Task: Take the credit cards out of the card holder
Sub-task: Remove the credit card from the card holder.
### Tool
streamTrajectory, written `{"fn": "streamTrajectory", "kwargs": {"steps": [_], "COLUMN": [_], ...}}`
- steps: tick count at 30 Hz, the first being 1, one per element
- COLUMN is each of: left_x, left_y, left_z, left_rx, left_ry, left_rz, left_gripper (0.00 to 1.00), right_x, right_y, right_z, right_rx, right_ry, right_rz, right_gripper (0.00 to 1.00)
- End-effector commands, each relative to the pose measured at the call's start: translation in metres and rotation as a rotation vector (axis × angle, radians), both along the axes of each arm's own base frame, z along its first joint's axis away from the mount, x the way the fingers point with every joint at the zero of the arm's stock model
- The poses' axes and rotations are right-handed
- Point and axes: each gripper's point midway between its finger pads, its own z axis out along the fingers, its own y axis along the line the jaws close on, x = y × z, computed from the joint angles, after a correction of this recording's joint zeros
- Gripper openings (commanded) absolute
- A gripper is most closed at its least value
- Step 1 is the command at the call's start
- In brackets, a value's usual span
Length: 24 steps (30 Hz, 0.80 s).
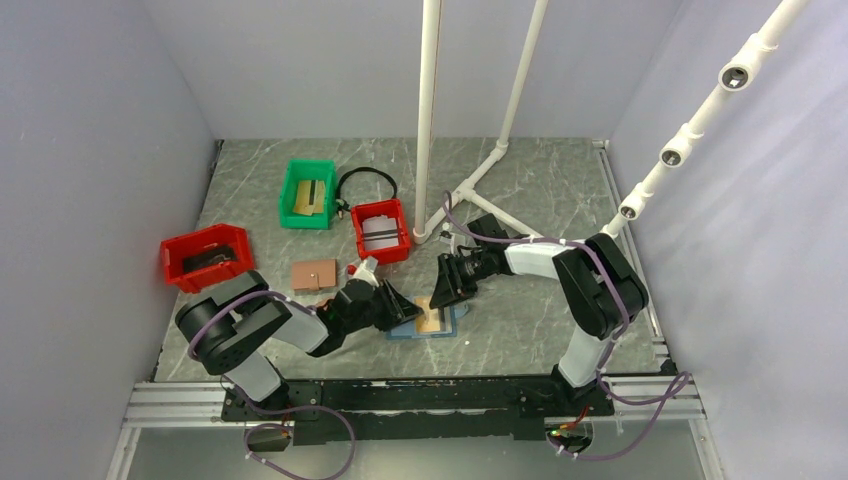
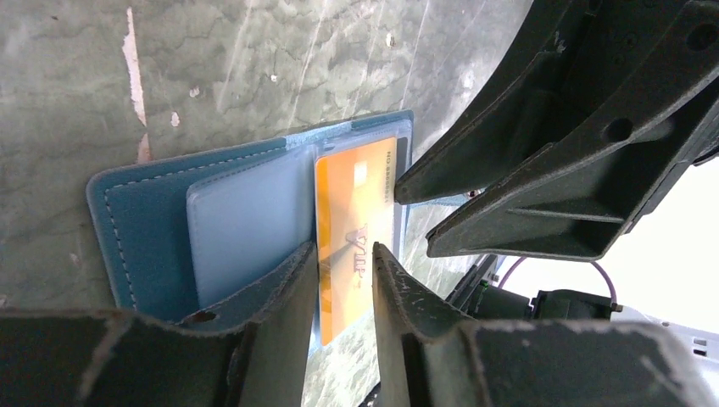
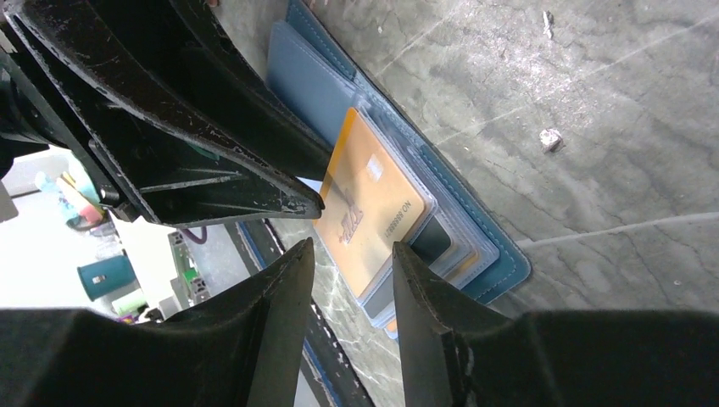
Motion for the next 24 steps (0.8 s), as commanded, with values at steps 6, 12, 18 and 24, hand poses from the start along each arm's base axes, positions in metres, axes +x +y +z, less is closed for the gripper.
{"fn": "streamTrajectory", "kwargs": {"steps": [6, 12, 18, 24], "left_x": [-0.009, -0.015, -0.024, -0.029], "left_y": [0.005, 0.009, 0.032, 0.052], "left_z": [-0.010, -0.006, -0.008, 0.002], "left_rx": [0.027, 0.020, 0.086, 0.129], "left_ry": [0.019, -0.008, -0.003, -0.030], "left_rz": [-0.026, -0.042, -0.015, 0.011], "left_gripper": [0.05, 0.00, 0.00, 0.00], "right_x": [-0.007, -0.002, 0.000, 0.001], "right_y": [0.001, -0.005, -0.008, -0.011], "right_z": [-0.019, -0.027, -0.031, -0.035], "right_rx": [-0.043, -0.095, -0.117, -0.138], "right_ry": [0.022, -0.005, -0.023, -0.033], "right_rz": [0.017, 0.015, 0.015, 0.020], "right_gripper": [0.42, 0.42, 0.46, 0.47]}}
